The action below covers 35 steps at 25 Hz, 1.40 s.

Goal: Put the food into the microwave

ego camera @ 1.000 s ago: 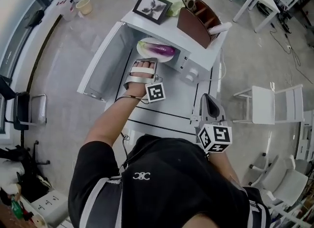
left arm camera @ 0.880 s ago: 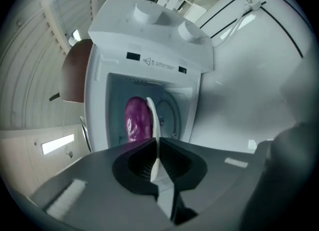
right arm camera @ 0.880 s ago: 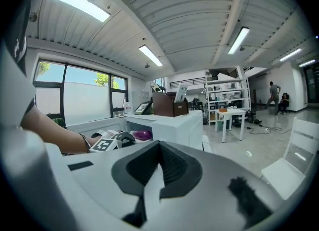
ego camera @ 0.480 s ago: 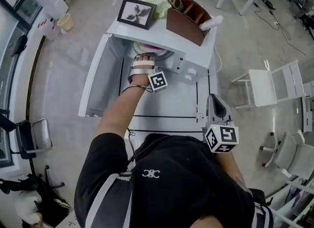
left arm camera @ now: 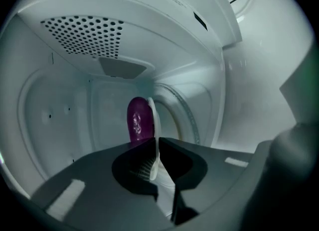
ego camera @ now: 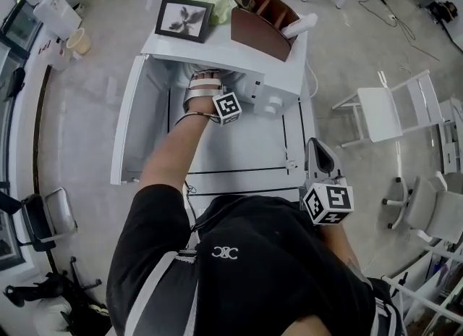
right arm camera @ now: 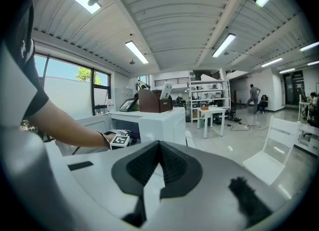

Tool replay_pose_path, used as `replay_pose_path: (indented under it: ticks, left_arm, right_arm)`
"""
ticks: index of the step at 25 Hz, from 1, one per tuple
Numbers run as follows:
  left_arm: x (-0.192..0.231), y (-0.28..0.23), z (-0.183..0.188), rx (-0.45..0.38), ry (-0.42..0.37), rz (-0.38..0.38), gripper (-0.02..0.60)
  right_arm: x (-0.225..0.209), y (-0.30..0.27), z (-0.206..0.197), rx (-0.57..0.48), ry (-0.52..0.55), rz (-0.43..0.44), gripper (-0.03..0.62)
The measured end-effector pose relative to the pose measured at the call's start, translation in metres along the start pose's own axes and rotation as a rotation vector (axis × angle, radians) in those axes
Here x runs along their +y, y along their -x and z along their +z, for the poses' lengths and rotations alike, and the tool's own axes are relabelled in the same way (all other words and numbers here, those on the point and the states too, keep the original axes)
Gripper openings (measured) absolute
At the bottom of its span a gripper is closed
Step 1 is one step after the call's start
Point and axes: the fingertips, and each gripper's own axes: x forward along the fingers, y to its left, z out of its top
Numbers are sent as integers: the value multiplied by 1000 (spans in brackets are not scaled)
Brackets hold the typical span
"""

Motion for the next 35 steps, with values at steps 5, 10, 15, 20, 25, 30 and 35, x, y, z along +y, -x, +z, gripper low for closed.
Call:
replay_pose_path:
  ticks: [5,10,15,20,25,30,35]
  left_arm:
    - [-11,-8,2,-17,-21,-102,28]
    - [-26,-11,3,-31,-81,-297,53]
    - [-33,-7,0,-25,-101,-455,74]
    - [-28,1,0,-49,172,-550,134]
    - [-23,18,-7,-84,350,-492,128]
    - [-22,42,-21,-91,544,-391,9]
    - [-21,89,-11,-148,815,-312,9]
  right_arm:
    - [2,-3,-6,17,-1,3,6]
    - [10,-8,-7,27,8,21,6]
    - [11,-12,-11,37,5,37,6]
    - [10,-15,-11,41,-2,51,6]
    - [11,-19,-12,45,-6,81,6]
    - [14,-27,-7,9,-64,134,6]
    - [12,-35,-1,-23,-68,146,6]
